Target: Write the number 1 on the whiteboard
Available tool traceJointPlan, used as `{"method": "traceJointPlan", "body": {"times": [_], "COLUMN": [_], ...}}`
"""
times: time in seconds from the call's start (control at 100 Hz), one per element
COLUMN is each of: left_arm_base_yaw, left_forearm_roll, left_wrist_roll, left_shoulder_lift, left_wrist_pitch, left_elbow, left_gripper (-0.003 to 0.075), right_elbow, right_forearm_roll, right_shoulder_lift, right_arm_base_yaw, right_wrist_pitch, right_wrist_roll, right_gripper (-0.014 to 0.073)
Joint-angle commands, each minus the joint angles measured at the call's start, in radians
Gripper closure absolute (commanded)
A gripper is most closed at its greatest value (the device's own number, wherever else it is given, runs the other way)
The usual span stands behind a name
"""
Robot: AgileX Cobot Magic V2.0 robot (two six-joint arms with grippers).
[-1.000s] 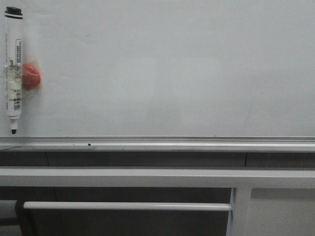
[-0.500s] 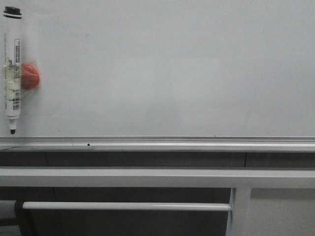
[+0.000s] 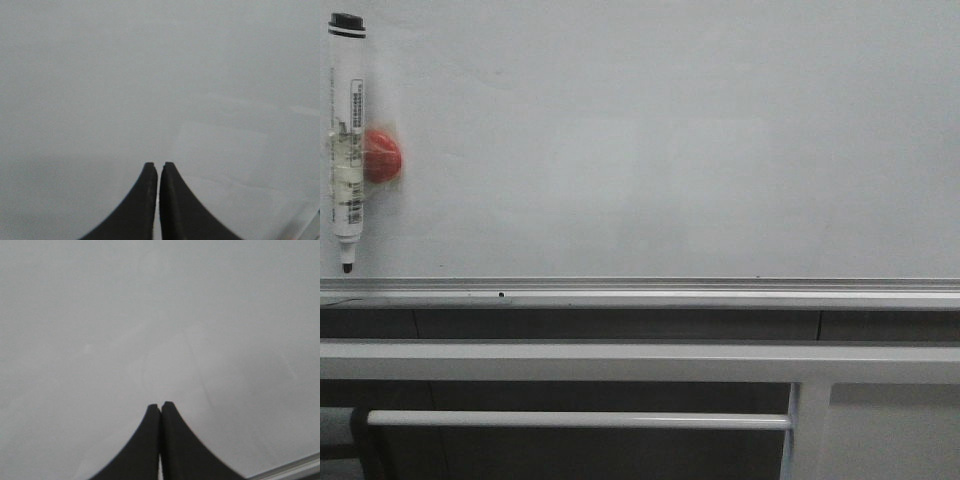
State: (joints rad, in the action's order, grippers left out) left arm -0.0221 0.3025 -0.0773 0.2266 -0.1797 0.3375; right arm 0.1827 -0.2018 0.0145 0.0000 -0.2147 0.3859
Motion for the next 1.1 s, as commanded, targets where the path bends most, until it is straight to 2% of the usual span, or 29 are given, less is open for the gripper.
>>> {"method": "traceJointPlan", "body": {"times": [0.0, 0.12, 0.3, 0.46, 0.62, 0.68, 0.74, 0.82, 0.86, 0.93, 0.98, 1.09], "left_arm_base_yaw": [-0.035, -0.061, -0.118, -0.229, -0.361, -0.404, -0.445, -0.500, -0.524, -0.558, -0.576, -0.604], "left_forearm_roll": [0.075, 0.096, 0.037, 0.011, -0.029, -0.046, -0.069, -0.093, -0.103, -0.105, -0.105, -0.103], "left_wrist_roll": [0.007, 0.007, -0.001, -0.001, -0.001, -0.001, -0.001, -0.001, -0.001, -0.001, 0.001, 0.003], "left_shoulder_lift": [0.086, 0.198, 0.293, 0.293, 0.293, 0.293, 0.293, 0.293, 0.293, 0.293, 0.293, 0.295], "left_wrist_pitch": [0.085, 0.200, 0.180, 0.148, 0.215, 0.260, 0.335, 0.433, 0.476, 0.498, 0.500, 0.508], "left_elbow": [0.076, 0.078, 0.078, 0.068, 0.007, -0.031, -0.075, -0.122, -0.143, -0.162, -0.170, -0.195], "left_gripper": [0.0740, 0.0741, 0.0740, 0.0740, 0.0732, 0.0696, 0.0626, 0.0503, 0.0407, 0.0283, 0.0222, 0.0202], "right_elbow": [0.045, 0.045, 0.046, 0.046, 0.046, 0.046, 0.046, 0.046, 0.046, 0.046, 0.046, 0.046], "right_forearm_roll": [-0.008, -0.101, -0.094, -0.094, -0.094, -0.094, -0.094, -0.094, -0.094, -0.094, -0.094, -0.094], "right_shoulder_lift": [0.009, 0.009, 0.009, 0.009, 0.009, 0.009, 0.009, 0.009, 0.009, 0.009, 0.009, 0.009], "right_arm_base_yaw": [0.008, 0.010, 0.010, 0.010, 0.010, 0.010, 0.010, 0.010, 0.010, 0.010, 0.010, 0.010], "right_wrist_pitch": [0.101, 0.110, 0.013, -0.009, -0.012, -0.014, -0.035, -0.069, -0.086, -0.100, -0.105, -0.114], "right_wrist_roll": [-0.015, -0.015, -0.016, -0.060, -0.060, -0.062, -0.097, -0.140, -0.143, -0.143, -0.143, -0.143], "right_gripper": [0.0657, 0.0657, 0.0657, 0.0657, 0.0657, 0.0657, 0.0657, 0.0657, 0.0657, 0.0657, 0.0657, 0.0657]}}
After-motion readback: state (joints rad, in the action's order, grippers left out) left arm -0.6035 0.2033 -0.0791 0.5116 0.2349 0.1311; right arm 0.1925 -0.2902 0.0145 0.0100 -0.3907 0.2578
